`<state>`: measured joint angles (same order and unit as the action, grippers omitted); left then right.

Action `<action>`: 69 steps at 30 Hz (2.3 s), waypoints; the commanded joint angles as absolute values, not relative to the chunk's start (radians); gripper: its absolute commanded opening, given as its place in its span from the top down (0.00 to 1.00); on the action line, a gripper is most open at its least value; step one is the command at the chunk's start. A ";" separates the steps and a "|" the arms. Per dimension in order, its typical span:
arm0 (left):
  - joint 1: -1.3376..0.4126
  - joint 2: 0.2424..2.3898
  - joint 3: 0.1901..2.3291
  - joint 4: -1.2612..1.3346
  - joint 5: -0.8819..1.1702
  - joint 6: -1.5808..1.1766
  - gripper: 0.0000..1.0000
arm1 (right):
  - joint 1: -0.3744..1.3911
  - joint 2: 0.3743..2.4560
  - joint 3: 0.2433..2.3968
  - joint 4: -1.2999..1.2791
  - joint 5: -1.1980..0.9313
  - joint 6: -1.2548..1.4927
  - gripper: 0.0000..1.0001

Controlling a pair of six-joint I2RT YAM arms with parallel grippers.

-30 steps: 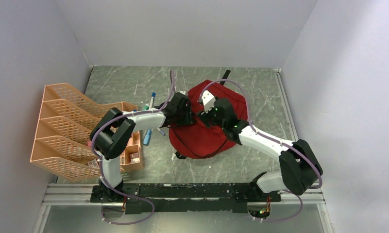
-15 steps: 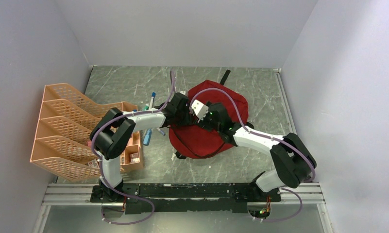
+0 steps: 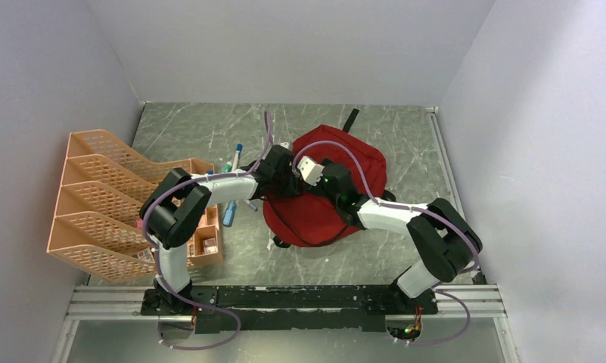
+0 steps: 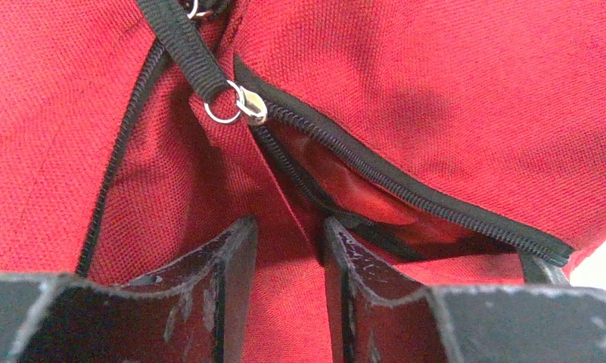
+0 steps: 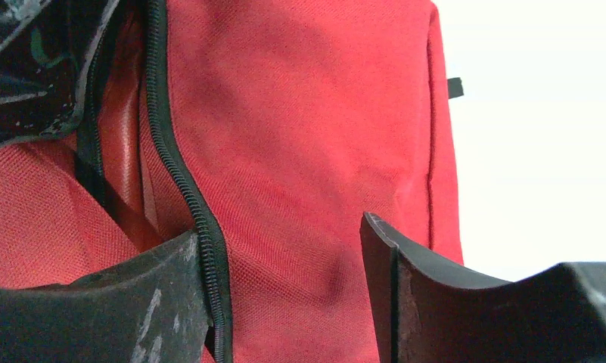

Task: Pack the student bag
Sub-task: Adjust the student bag at the center of the board.

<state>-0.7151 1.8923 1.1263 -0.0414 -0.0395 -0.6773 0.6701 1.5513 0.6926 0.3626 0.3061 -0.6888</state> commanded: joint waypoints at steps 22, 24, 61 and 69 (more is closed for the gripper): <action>-0.719 1.885 1.119 -0.049 0.046 -0.671 0.59 | 0.668 1.396 0.693 0.593 0.494 -0.456 0.56; -0.719 1.879 1.126 -0.041 0.066 -0.673 0.59 | 0.667 1.392 0.678 0.602 0.483 -0.446 0.65; -0.716 1.465 1.161 -0.184 -0.030 -0.639 0.49 | 0.662 1.220 0.662 0.463 0.461 -0.329 0.87; -0.609 1.352 1.101 -0.315 -0.116 -0.617 0.44 | 0.663 1.154 0.792 0.174 0.389 -0.114 0.54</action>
<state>-0.6445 1.3724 1.1385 -0.2024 -0.0277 -0.6346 0.6666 1.2060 0.6739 0.3061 0.4358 -0.2729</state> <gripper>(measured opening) 0.550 0.428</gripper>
